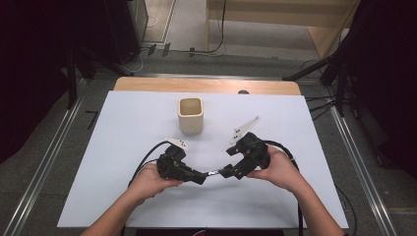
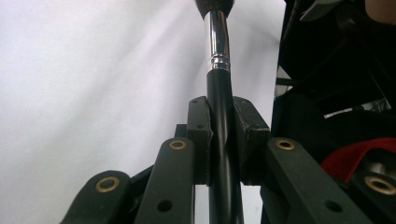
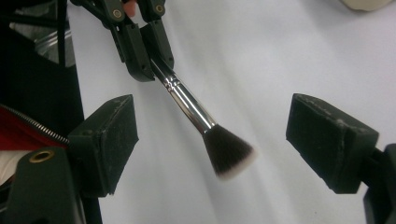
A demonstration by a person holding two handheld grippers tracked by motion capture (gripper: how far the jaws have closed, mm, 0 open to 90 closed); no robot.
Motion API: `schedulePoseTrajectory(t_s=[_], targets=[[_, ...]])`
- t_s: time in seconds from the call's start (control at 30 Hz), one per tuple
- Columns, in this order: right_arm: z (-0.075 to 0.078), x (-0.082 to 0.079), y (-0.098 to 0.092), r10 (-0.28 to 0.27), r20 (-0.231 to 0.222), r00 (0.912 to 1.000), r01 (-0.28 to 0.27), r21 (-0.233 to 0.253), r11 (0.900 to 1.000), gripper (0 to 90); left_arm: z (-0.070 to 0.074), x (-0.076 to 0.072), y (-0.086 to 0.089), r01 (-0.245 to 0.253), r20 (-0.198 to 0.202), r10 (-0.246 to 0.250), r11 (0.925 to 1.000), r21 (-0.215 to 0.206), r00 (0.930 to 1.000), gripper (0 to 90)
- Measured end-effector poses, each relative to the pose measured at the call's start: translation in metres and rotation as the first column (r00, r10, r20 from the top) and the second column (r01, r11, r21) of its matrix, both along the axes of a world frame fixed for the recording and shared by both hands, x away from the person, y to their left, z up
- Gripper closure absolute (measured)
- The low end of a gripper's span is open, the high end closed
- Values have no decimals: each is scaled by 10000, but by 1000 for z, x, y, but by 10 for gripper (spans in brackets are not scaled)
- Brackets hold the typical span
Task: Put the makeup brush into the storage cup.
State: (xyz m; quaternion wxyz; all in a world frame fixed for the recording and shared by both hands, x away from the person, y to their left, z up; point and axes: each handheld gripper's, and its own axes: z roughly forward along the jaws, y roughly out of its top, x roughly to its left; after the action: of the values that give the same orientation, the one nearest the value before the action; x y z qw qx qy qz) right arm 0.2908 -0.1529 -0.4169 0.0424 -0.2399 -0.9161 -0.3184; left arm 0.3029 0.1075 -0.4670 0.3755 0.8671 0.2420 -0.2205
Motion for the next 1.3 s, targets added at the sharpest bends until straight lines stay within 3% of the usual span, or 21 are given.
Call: schedulePoseTrajectory(t_s=[0.17,0.5,0.8,1.1,1.17,1.27,1.3], targets=[[2,-3,-5,-516,31,9987,515,171,9985,182,-2,-2,2,-543,161,545,9985,-105,9984,795],[4,-8,-13,-1345,-54,9909,1346,498,9896,187,-6,-6,8,-1535,-190,1528,9872,-437,9881,795],[4,-14,-17,-2018,-195,9792,2027,765,9762,195,-5,-13,14,-2534,98,2554,9628,-935,9668,795],[2,-23,-20,-2542,-255,9668,2554,1161,9598,203,-5,-21,15,-3030,201,3079,9445,-1272,9512,795],[1,-25,-20,-2645,-247,9641,2655,1192,9567,203,-6,-24,15,-3170,291,3239,9380,-1405,9456,794],[0,-29,-21,-2800,-186,9598,2802,1188,9526,203,-10,-27,16,-3520,179,3597,9213,-1654,9329,795],[-1,-30,-21,-2860,-205,9580,2863,1207,9505,206,-11,-28,16,-3555,180,3634,9195,-1676,9314,795]])
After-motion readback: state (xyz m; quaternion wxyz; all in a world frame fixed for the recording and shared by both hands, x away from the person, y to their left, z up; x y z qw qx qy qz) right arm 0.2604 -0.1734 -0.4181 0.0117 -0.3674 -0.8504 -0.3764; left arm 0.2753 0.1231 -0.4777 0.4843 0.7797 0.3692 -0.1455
